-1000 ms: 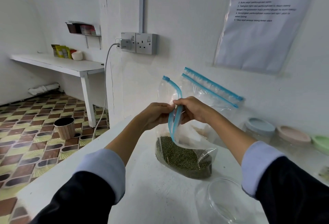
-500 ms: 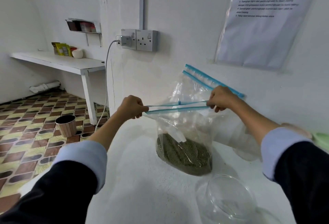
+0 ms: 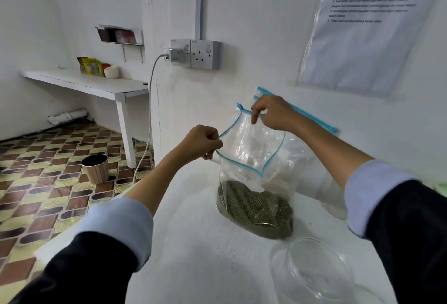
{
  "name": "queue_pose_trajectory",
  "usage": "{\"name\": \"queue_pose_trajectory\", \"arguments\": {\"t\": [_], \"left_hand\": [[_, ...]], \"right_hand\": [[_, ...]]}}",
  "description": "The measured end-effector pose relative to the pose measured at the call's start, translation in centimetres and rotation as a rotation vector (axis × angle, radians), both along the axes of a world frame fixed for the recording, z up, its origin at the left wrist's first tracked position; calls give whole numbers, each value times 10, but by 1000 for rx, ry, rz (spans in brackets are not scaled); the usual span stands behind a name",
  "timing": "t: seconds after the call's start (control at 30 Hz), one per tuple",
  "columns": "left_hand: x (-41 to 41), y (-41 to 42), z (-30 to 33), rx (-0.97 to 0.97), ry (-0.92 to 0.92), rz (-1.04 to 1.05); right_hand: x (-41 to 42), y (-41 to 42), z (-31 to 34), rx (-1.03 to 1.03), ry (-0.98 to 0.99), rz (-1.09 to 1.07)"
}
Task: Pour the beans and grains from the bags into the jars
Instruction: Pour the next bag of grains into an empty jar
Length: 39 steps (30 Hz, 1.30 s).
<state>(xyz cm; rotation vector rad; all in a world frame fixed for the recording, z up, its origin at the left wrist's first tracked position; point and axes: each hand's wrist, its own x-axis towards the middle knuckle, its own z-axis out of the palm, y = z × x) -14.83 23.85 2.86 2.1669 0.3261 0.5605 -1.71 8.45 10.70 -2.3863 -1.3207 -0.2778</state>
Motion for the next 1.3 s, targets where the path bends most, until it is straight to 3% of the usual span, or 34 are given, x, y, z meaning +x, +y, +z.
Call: {"name": "queue_pose_trajectory", "arguments": {"t": [0.13,0.33,0.43,0.5,0.57,0.63,0.7,0.83,1.03,1.2,1.3], "left_hand": [[-2,-11,1,-46,-30,-51],[-3,-34,1,-120,-32,-169],[-7,-31,-11,-328,-98,-102],[-5,-21,-31,-482,-70,88],[-3,-10,-62,-573,108,250],[-1,-5,-92,-654,315,237],[4,-5,-113,-722,383,182],[16,-6,-124,-927,292,199],[27,-5,-136,-1365,279,276],[31,-9,-134,-1500,194,270],[28,-13,-133,-1420,244,225]], "right_hand": [[-18,29,7,-90,162,-99],[-23,55,-9,-148,10,-299],[-20,57,5,-17,150,-230],[-21,54,20,49,211,-147],[-22,45,34,96,234,-97],[-22,32,41,154,266,-76],[-20,18,43,214,302,-33],[-10,-1,42,209,344,108],[7,-15,39,251,447,123],[15,-31,37,238,513,117],[14,-36,37,242,502,98]]}}
